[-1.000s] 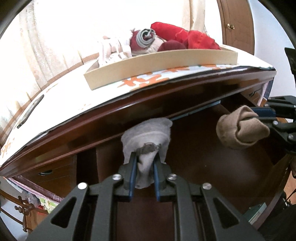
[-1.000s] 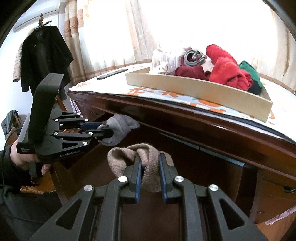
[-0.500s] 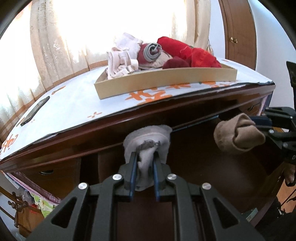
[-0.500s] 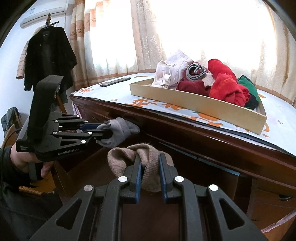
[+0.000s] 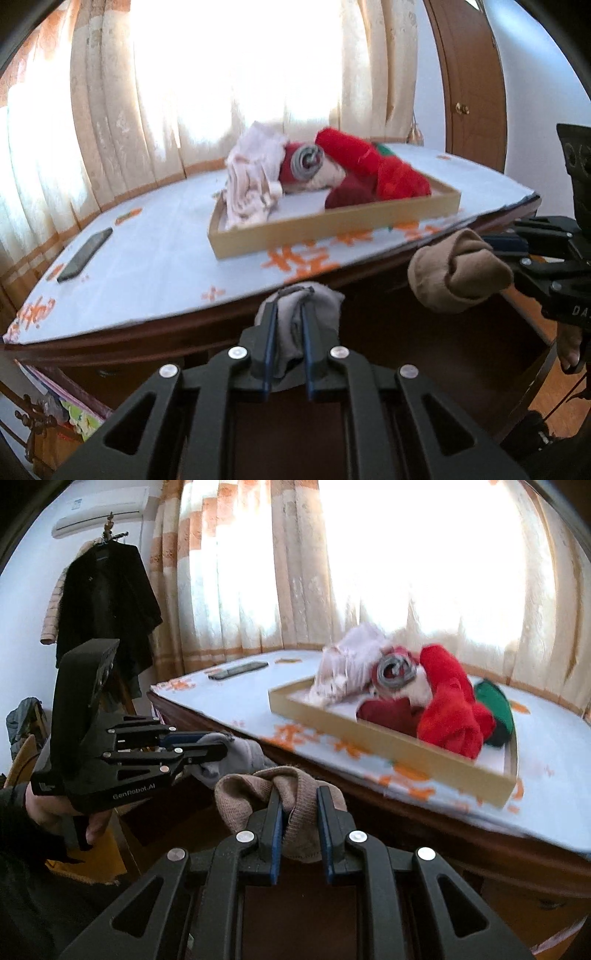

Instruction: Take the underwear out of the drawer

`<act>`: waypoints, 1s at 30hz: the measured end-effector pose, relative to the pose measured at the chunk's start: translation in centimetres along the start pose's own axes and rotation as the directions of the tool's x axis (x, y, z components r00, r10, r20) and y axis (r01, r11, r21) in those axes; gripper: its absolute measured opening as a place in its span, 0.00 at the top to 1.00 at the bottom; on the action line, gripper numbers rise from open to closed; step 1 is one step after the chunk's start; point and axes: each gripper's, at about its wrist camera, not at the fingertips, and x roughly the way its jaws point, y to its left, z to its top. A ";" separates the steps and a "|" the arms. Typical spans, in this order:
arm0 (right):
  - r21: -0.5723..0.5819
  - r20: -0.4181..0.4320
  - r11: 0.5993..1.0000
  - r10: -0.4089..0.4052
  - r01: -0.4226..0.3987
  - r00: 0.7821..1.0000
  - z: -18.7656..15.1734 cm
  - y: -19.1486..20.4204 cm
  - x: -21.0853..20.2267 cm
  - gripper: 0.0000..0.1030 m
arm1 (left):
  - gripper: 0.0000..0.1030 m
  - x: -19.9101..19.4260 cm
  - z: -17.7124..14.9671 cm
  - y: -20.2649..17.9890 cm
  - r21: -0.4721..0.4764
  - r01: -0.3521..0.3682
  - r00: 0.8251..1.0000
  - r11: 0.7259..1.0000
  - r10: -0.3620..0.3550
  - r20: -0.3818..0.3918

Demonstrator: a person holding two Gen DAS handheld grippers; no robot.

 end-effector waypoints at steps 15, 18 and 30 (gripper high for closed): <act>-0.027 0.068 1.000 -0.009 0.011 0.998 5.8 -0.4 -0.2 0.82 | 0.91 -1.2 4.9 0.8 0.052 -0.017 0.996 0.999 0.013 0.084; -0.021 0.074 1.000 -0.017 0.018 0.997 6.4 -0.7 -0.1 0.82 | 0.94 -1.0 5.8 1.2 0.053 -0.022 0.996 0.998 0.017 0.092; -0.016 0.077 0.999 -0.049 0.051 0.996 9.5 -2.2 1.2 0.82 | 0.95 1.2 8.9 3.1 0.054 -0.037 0.996 0.998 0.032 0.081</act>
